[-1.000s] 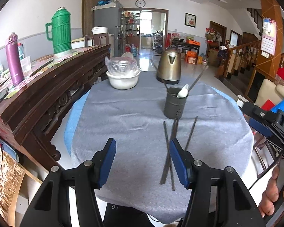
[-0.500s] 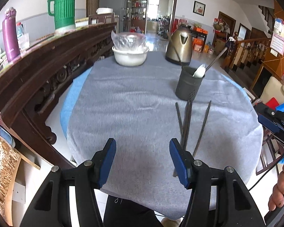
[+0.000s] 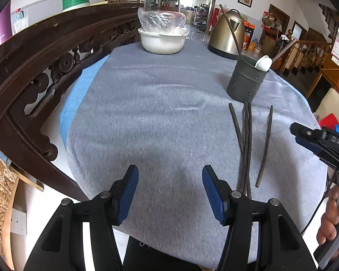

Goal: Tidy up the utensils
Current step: 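Move both open tools toward the dark chopsticks left on the cloth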

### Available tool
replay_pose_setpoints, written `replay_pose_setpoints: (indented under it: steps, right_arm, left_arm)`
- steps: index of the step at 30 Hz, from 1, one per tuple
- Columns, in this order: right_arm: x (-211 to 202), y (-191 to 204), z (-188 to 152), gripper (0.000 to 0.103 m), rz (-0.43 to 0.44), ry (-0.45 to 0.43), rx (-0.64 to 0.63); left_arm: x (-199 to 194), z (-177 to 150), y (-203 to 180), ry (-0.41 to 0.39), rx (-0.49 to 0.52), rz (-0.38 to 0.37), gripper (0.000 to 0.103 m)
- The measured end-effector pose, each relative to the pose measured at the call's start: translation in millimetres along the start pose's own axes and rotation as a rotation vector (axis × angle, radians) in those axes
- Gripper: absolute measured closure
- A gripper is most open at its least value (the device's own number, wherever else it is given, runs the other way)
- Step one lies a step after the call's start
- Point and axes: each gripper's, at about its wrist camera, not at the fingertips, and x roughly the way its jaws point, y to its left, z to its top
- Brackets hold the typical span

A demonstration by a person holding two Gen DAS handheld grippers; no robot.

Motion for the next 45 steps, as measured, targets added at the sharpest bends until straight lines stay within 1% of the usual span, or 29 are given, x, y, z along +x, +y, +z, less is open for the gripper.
replay_pose_setpoints:
  steps: [2, 4, 7, 13, 19, 22, 24, 28, 32, 34, 36, 38, 42, 45]
  right_arm:
    - [12, -3, 3, 0.063, -0.017, 0.013, 0.011]
    - [23, -6, 6, 0.063, -0.005, 0.035, 0.029]
    - [40, 3, 8, 0.064, -0.016, 0.065, -0.013]
    - [67, 16, 0, 0.064, -0.001, 0.121, -0.069]
    - [80, 32, -11, 0.064, -0.021, 0.142, -0.161]
    - [87, 38, -18, 0.064, -0.07, 0.153, -0.219]
    - [85, 36, -21, 0.064, -0.071, 0.145, -0.237]
    - [75, 28, -19, 0.065, -0.126, 0.148, -0.285]
    - [62, 5, -16, 0.065, -0.18, 0.141, -0.273]
    - [57, -11, -13, 0.065, -0.2, 0.142, -0.244]
    - [48, -28, -6, 0.065, -0.185, 0.124, -0.18]
    - [40, -38, 1, 0.065, -0.19, 0.09, -0.144]
    - [29, -50, 9, 0.065, -0.13, 0.067, -0.087]
    - [24, -55, 12, 0.065, -0.123, 0.046, -0.071]
  left_arm:
    - [4, 0, -1, 0.002, 0.012, -0.003, 0.043]
    - [9, 0, -1, 0.013, 0.015, 0.004, 0.043]
    - [17, 0, 1, 0.033, 0.003, 0.008, 0.043]
    - [19, 3, 2, 0.033, -0.008, 0.015, 0.043]
    - [23, 5, -2, 0.043, 0.004, 0.022, 0.043]
    - [24, 6, -3, 0.046, 0.007, 0.027, 0.043]
    - [24, 6, -3, 0.05, 0.005, 0.03, 0.043]
    - [25, 6, -5, 0.051, 0.004, 0.03, 0.044]
    - [27, 6, -11, 0.057, 0.018, 0.027, 0.043]
    - [29, 6, -15, 0.066, 0.023, 0.024, 0.043]
    - [31, 5, -19, 0.074, 0.03, 0.022, 0.043]
    - [32, 5, -23, 0.075, 0.038, 0.023, 0.043]
    - [33, 5, -31, 0.079, 0.054, 0.025, 0.043]
    - [36, 9, -34, 0.087, 0.051, 0.016, 0.043]
